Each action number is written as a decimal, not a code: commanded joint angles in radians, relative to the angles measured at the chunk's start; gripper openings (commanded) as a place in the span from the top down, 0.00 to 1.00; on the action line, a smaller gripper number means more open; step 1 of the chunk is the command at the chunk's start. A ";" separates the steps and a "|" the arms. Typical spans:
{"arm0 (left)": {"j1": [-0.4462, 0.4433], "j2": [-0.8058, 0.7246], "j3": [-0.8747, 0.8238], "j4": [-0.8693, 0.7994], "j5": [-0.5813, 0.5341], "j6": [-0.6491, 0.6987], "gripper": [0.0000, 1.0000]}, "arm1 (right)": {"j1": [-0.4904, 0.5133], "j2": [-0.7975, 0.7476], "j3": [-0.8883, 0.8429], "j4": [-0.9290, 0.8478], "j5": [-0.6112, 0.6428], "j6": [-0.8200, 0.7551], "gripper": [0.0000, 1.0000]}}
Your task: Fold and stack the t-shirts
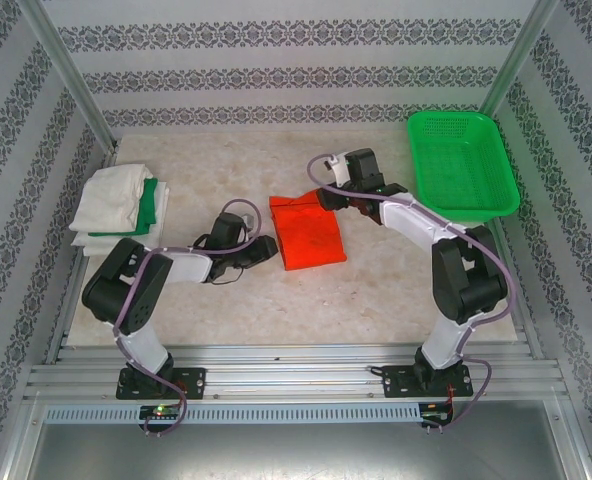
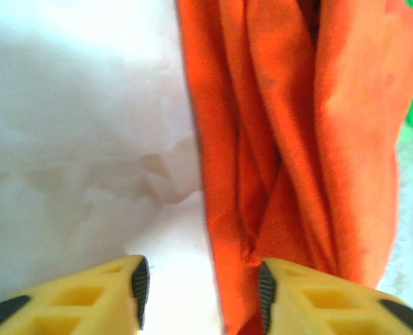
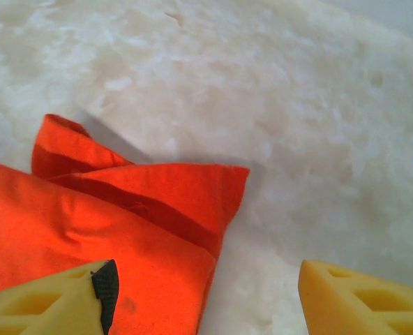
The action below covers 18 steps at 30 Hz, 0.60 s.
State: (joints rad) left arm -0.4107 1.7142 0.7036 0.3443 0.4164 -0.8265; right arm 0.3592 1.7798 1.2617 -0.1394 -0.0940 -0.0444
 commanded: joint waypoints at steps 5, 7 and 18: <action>0.007 -0.039 0.044 -0.091 -0.107 0.018 0.26 | -0.036 0.127 0.031 -0.068 -0.138 0.226 0.37; 0.006 0.011 0.105 -0.082 -0.076 0.020 0.24 | -0.044 0.160 0.037 -0.067 -0.175 0.245 0.38; 0.002 0.213 0.325 -0.074 0.016 -0.017 0.82 | -0.054 0.144 -0.100 0.025 -0.330 0.342 0.64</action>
State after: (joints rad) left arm -0.4103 1.9022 1.0073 0.2764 0.3885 -0.8330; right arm 0.3096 1.9617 1.2152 -0.1459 -0.3473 0.2497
